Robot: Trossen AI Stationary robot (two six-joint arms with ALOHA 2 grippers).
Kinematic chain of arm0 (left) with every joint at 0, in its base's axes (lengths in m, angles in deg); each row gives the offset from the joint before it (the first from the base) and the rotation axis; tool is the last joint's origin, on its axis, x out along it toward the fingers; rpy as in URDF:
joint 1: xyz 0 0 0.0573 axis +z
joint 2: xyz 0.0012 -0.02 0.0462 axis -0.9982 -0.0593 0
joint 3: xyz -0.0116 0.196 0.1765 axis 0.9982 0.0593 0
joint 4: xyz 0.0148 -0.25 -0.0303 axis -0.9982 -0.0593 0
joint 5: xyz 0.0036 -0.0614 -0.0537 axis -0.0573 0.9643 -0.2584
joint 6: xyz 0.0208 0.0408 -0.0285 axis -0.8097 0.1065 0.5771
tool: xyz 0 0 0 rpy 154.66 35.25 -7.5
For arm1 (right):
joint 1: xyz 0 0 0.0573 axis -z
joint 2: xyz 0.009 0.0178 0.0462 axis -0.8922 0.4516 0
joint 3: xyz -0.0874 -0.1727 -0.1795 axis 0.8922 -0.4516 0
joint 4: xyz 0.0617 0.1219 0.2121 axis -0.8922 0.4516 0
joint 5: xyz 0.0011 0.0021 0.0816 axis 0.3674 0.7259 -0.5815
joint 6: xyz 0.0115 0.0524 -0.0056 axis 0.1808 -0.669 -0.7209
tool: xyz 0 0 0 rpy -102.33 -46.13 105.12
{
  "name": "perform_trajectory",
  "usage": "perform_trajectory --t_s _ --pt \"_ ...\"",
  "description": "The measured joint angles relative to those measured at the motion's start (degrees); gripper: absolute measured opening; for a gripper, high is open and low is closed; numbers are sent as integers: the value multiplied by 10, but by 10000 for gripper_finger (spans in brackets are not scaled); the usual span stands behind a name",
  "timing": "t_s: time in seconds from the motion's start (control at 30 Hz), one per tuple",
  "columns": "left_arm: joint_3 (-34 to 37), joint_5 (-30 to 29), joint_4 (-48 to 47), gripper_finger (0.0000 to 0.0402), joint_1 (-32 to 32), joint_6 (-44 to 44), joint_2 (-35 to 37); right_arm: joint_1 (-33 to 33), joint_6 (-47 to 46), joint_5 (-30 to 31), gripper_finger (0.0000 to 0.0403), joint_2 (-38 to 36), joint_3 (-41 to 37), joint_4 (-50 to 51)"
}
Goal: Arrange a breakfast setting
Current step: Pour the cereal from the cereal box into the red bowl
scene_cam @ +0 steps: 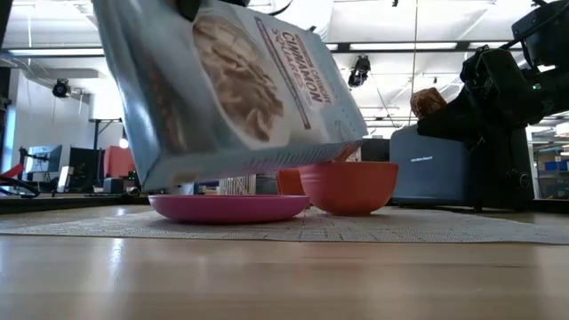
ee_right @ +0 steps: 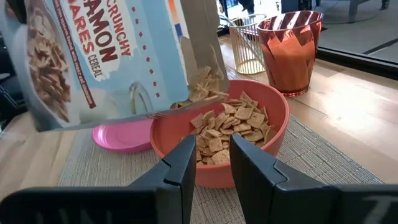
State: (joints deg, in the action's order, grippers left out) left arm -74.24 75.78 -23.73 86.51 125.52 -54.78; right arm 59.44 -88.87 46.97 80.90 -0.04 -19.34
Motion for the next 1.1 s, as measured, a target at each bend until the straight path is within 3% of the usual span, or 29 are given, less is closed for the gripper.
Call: perform_trajectory --t_s 0.43,0.77,1.1 --pt "0 -199 -3 182 -85 27 4 0 0 0 86 0 0 0" --pt "0 -210 -1 177 -142 81 29 0 0 0 86 0 0 0" --pt "0 -281 -3 149 -210 157 50 0 0 0 86 0 0 0"
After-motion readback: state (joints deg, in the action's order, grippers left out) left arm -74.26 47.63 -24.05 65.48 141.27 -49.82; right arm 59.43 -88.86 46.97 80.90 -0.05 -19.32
